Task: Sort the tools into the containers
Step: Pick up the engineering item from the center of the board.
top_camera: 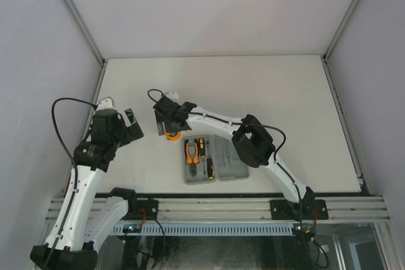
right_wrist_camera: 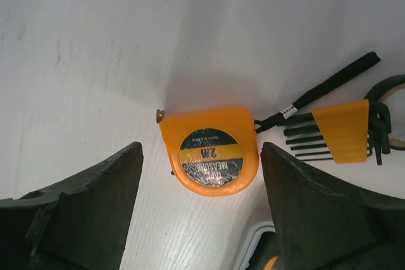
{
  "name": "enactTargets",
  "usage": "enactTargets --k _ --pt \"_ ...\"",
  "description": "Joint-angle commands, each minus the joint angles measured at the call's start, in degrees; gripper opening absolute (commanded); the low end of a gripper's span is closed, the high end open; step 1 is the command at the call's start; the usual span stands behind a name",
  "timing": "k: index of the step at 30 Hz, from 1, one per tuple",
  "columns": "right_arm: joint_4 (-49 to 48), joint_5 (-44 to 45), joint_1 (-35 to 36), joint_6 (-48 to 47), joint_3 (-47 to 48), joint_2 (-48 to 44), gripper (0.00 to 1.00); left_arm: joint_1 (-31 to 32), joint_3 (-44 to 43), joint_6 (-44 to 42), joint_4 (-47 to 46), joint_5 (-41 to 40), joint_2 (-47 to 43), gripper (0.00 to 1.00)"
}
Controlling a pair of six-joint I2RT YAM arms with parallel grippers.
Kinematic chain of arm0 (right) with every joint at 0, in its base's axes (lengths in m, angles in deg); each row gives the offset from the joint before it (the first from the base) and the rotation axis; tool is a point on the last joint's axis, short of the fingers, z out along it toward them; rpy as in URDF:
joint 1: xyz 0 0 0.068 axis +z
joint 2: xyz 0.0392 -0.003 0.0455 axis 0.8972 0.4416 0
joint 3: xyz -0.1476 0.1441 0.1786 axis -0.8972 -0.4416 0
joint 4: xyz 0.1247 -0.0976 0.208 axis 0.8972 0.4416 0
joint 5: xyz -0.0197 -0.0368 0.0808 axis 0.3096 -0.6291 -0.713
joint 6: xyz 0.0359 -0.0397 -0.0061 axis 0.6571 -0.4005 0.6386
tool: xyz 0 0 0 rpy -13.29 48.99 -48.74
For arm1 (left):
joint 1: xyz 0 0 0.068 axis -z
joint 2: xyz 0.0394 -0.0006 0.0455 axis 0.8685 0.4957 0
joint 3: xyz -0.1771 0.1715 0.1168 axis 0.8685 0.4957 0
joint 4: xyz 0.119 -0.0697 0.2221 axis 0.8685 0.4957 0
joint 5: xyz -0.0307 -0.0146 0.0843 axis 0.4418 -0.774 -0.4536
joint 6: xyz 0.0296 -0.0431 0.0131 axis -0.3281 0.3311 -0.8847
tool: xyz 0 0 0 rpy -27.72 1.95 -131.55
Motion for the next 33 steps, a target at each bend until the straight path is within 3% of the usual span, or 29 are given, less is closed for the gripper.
enactTargets --k 1,15,21,33 --pt "2.6 0.3 0.4 -1.5 5.4 1.9 0.75 -0.4 -0.2 -1.0 -2.3 -1.2 -0.7 1.00" --pt "6.0 -0.2 0.3 -2.6 7.3 5.0 0.66 -0.4 -0.2 -1.1 -2.6 -0.5 -0.2 1.00" --pt "5.9 -0.7 0.4 -3.2 7.4 4.8 0.53 -0.4 -0.1 -1.1 -2.6 -0.6 0.0 1.00" --pt "-1.9 -1.6 3.1 -9.7 0.3 -9.2 0.40 -0.4 0.0 -0.6 -2.4 -1.9 -0.3 1.00"
